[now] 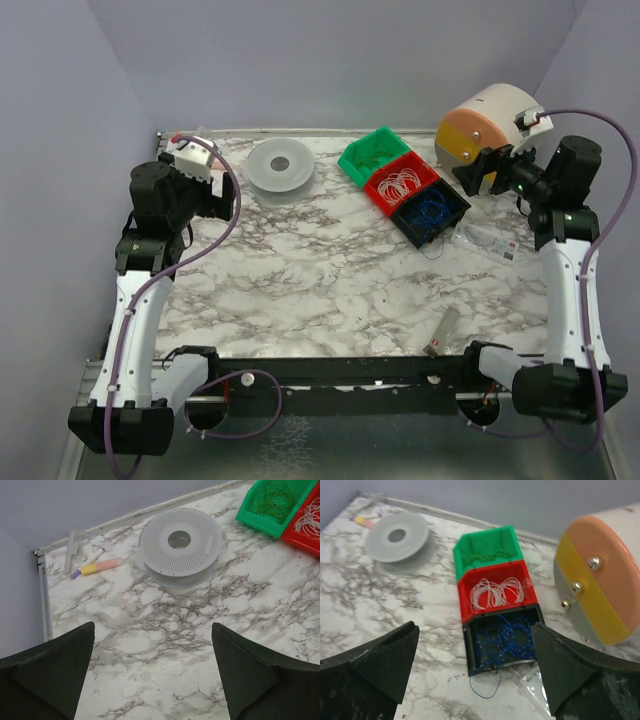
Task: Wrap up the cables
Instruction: Pick up the cable from the storage box.
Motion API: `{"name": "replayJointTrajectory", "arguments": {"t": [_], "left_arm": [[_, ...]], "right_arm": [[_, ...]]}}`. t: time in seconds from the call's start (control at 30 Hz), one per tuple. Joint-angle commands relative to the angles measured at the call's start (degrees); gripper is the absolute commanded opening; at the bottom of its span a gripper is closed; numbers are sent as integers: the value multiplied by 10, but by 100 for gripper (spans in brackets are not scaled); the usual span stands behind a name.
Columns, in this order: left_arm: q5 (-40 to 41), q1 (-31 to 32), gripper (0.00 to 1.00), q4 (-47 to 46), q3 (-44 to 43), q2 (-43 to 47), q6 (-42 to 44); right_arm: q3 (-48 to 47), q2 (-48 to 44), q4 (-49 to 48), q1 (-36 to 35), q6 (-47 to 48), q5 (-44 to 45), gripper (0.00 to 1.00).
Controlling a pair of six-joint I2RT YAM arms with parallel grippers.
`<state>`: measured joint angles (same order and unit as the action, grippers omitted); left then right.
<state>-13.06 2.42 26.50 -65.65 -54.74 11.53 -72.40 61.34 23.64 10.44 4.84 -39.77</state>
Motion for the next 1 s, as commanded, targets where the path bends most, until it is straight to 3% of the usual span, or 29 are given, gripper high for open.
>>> {"name": "replayJointTrajectory", "arguments": {"t": [0.0, 0.3, 0.53, 0.97], "left_arm": [[-7, -3, 99, -8, 29, -25, -2], [-25, -3, 99, -19, 52, -33, -14], [-33, -3, 99, -23, 63, -26, -15], [-36, -8, 99, -26, 68, -28, -19]], "right_arm": [[12, 67, 18, -7, 33, 152, 100], [28, 182, 9, -50, 47, 225, 100], [20, 252, -9, -73, 56, 214, 100], [-3, 354, 7, -103, 31, 264, 84]]}}
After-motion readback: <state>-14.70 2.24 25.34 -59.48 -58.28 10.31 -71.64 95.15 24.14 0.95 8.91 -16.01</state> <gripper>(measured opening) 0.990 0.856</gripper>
